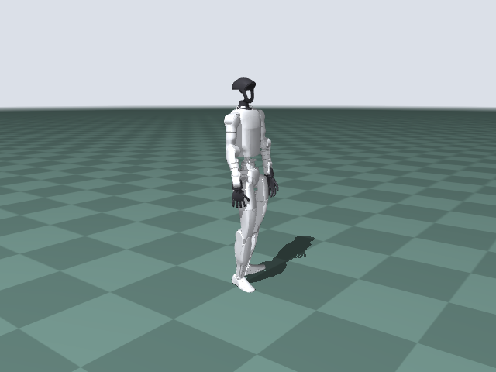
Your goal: In place motions
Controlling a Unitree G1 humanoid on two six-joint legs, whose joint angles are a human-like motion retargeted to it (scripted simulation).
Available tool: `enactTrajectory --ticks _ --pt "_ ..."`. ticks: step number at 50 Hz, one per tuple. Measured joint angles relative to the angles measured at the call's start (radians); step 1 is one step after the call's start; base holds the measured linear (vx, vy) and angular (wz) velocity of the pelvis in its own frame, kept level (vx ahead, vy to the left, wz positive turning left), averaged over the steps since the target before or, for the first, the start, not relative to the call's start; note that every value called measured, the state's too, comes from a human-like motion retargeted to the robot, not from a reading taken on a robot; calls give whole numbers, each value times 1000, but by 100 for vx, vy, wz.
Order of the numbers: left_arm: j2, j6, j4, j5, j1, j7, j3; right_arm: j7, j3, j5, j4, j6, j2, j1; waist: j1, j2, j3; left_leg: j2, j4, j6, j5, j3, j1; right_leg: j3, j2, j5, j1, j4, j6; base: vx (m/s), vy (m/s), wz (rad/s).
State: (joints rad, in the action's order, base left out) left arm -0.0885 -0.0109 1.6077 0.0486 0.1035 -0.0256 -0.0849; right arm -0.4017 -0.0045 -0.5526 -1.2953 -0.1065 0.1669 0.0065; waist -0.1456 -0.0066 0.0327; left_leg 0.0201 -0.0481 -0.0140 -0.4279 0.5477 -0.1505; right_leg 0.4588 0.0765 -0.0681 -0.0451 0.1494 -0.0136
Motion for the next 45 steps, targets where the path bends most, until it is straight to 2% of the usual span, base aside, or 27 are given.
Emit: enactTrajectory --ticks 2,3,5,7,10,12,15,20,25,28,33,38,45 --pt "-13 28 60 54 -48 22 -64 -18 21 -89 44 30 -7 -27 88 -32 75 -32 16 -8 10 37 26 -167 41 77 52 -49 66 14 -11 -108" --pt "-14 44 84 69 -68 46 -80 -26 9 -118 59 39 -7 -38 140 -27 110 -18 24 -17 19 54 51 -187 49 96 85 -59 87 -2 -15 -75" --pt "-2 72 92 64 -119 90 -122 -24 -3 -133 88 58 4 -67 199 -27 156 -2 36 -41 29 70 88 -141 47 101 144 -58 77 -14 -20 -36" --pt "-1 61 92 13 -169 80 -181 -29 30 -120 109 84 4 -99 206 -34 149 -9 55 -50 33 102 77 -212 21 96 168 -48 54 -8 -22 -37" --pt "-18 46 92 -13 -217 29 -197 -59 64 -104 120 96 -11 -122 137 -11 136 3 66 -59 43 90 60 -180 12 90 140 -59 52 6 -14 39" --pt "-28 74 92 32 -229 46 -198 -55 73 -73 93 87 -23 -107 88 3 151 11 61 -59 47 67 66 -147 8 90 121 -75 53 12 -8 72" --pt "-22 101 92 51 -230 85 -218 -27 58 4 8 69 -34 -63 73 4 170 21 46 -57 55 43 75 -118 8 88 103 -85 50 10 -8 42" --pt "-2 48 59 13 -171 43 -185 15 -25 59 -214 20 -34 -32 133 -17 142 15 50 -60 65 48 52 -121 6 81 86 -82 36 -1 -5 -3" --pt "22 32 6 39 -116 29 -129 112 -60 91 -395 -42 -8 -4 115 2 140 26 50 -64 71 46 52 -108 -3 77 76 -91 35 -3 -1 4" --pt "33 25 -18 43 -107 12 -120 165 -57 96 -405 -74 -1 48 95 18 156 29 51 -66 77 49 59 -119 -10 77 88 -92 32 5 -1 -17" --pt "30 16 -47 52 -94 -18 -105 199 -65 68 -405 -73 16 97 65 41 159 34 61 -70 88 60 60 -134 -22 81 101 -94 30 -1 -1 -11" --pt "10 21 -16 56 -84 -46 -102 170 -84 19 -387 -79 23 110 48 53 160 37 67 -73 98 72 59 -152 -28 84 116 -91 29 -3 0 -20" --pt "-12 53 28 46 -83 -6 -120 125 -90 21 -334 -78 20 87 35 52 146 38 68 -73 111 85 59 -176 -27 89 137 -81 29 -3 0 -12"
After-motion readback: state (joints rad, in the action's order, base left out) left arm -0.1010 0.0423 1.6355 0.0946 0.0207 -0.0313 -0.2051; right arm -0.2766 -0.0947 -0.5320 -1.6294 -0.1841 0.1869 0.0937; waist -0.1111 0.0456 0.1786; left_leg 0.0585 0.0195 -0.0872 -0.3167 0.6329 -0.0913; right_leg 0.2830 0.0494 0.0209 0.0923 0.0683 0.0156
